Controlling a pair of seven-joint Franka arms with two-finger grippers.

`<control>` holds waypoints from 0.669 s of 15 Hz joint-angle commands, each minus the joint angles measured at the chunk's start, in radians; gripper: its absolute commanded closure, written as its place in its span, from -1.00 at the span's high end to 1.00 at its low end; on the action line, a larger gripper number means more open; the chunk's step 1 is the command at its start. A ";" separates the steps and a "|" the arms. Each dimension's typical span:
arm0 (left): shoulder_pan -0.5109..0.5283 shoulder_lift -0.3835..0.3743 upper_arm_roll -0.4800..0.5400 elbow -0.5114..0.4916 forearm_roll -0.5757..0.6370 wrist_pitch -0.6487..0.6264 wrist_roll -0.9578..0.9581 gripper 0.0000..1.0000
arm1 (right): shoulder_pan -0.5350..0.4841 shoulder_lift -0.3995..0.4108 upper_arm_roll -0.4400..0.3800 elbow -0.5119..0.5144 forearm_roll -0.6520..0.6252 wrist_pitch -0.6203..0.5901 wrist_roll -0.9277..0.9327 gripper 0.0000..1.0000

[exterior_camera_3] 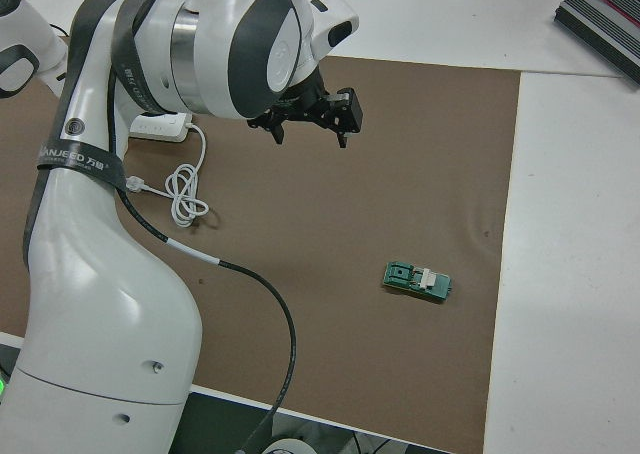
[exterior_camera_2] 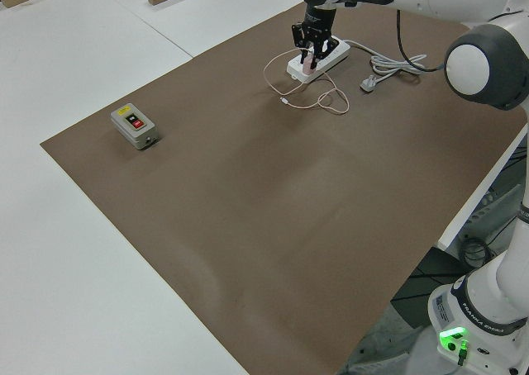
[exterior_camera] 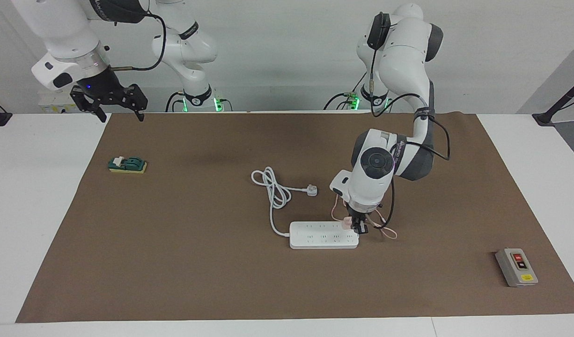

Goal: Plug charger into power strip

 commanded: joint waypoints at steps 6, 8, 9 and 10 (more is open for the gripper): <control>-0.004 0.040 0.003 -0.060 -0.032 0.094 -0.006 -0.75 | -0.010 -0.009 0.003 -0.008 -0.006 -0.004 -0.016 1.00; -0.002 0.040 0.003 -0.052 -0.032 0.091 -0.006 -0.41 | -0.010 -0.009 0.003 -0.008 -0.006 -0.004 -0.016 1.00; -0.001 0.040 0.003 -0.047 -0.034 0.091 -0.006 -0.28 | -0.008 -0.009 0.003 -0.008 -0.006 -0.004 -0.016 1.00; -0.001 0.040 0.003 -0.047 -0.032 0.090 -0.004 -0.27 | -0.010 -0.009 0.003 -0.008 -0.006 -0.004 -0.016 1.00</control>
